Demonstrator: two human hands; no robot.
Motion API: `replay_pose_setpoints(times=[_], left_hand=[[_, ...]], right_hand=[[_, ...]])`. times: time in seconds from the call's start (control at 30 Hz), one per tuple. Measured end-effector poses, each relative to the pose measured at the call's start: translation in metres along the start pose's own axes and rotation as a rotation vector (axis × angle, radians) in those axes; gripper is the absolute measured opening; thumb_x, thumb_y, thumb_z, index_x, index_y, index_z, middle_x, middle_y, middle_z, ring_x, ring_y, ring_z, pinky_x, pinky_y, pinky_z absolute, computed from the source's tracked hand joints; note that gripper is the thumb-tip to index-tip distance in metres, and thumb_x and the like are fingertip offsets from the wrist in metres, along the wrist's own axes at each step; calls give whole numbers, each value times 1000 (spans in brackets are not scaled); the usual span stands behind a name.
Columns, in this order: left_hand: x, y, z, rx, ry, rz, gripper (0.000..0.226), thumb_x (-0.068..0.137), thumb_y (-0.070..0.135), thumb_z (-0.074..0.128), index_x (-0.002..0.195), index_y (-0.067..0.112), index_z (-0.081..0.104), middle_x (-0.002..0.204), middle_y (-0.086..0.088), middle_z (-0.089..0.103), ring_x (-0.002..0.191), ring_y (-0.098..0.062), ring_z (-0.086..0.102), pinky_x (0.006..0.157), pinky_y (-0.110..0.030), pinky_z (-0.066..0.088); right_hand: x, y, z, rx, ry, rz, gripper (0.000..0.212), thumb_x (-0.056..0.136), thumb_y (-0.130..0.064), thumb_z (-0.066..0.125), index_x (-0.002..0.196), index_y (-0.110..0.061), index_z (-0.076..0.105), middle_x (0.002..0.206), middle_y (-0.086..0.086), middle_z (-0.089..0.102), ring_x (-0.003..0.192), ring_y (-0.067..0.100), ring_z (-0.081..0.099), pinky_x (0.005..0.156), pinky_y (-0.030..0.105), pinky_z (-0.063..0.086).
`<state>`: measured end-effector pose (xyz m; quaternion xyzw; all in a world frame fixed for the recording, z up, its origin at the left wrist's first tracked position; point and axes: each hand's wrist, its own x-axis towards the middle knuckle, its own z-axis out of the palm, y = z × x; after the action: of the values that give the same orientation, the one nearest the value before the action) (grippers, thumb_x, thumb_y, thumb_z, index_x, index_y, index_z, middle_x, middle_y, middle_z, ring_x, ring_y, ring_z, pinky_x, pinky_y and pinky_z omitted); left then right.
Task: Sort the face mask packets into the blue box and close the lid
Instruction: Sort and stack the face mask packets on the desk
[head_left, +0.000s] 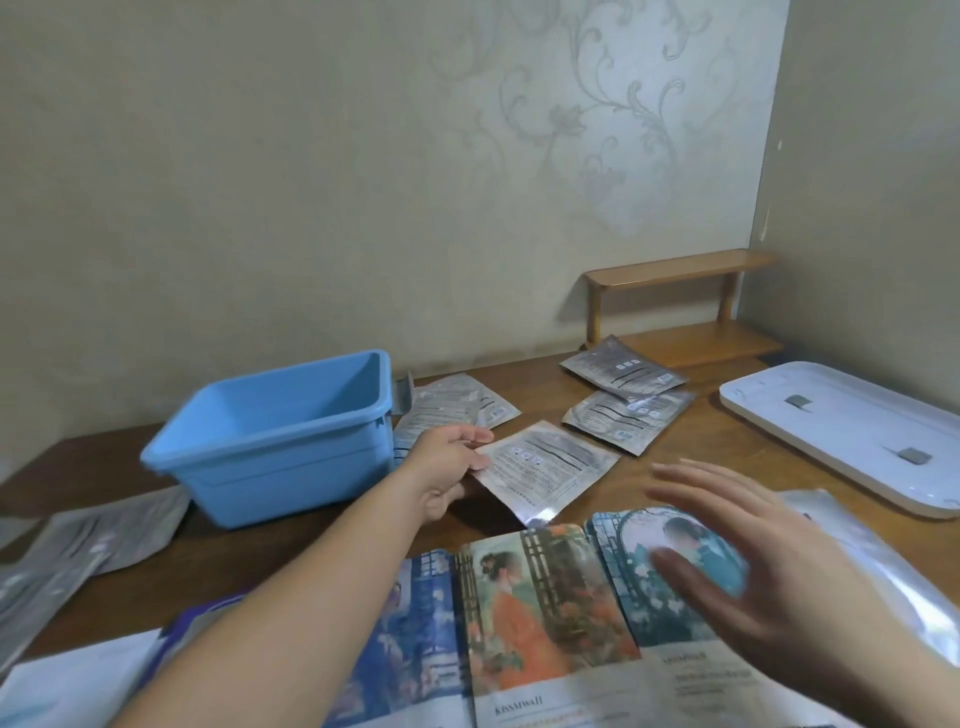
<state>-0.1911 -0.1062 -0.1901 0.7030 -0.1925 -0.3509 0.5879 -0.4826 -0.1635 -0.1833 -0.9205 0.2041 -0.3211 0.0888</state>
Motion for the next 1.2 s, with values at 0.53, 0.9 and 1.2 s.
replay_pose_setpoints(times=[0.53, 0.9, 1.2], left_hand=[[-3, -11, -35, -67, -44, 8, 25, 102, 30, 49, 112, 11, 63, 108, -14, 70, 100, -24, 68, 94, -41, 55], [-10, -34, -63, 800, -359, 747, 40, 87, 34, 64, 127, 36, 63, 144, 14, 49, 132, 6, 42, 104, -18, 40], [-33, -26, -57, 685, -368, 704, 19, 86, 15, 75, 104, 21, 78, 106, 12, 75, 100, 1, 67, 91, -28, 53]], right_hand=[[107, -64, 108, -320, -453, 41, 20, 93, -12, 44, 111, -18, 51, 116, 1, 58, 105, 24, 58, 66, 33, 45], [49, -43, 72, 62, 73, -261, 29, 90, -11, 53, 117, -19, 61, 122, -4, 68, 110, 13, 66, 75, 33, 59], [33, -58, 47, 301, 114, -297, 20, 97, -25, 51, 108, -23, 67, 99, -20, 71, 85, 0, 68, 69, 16, 52]])
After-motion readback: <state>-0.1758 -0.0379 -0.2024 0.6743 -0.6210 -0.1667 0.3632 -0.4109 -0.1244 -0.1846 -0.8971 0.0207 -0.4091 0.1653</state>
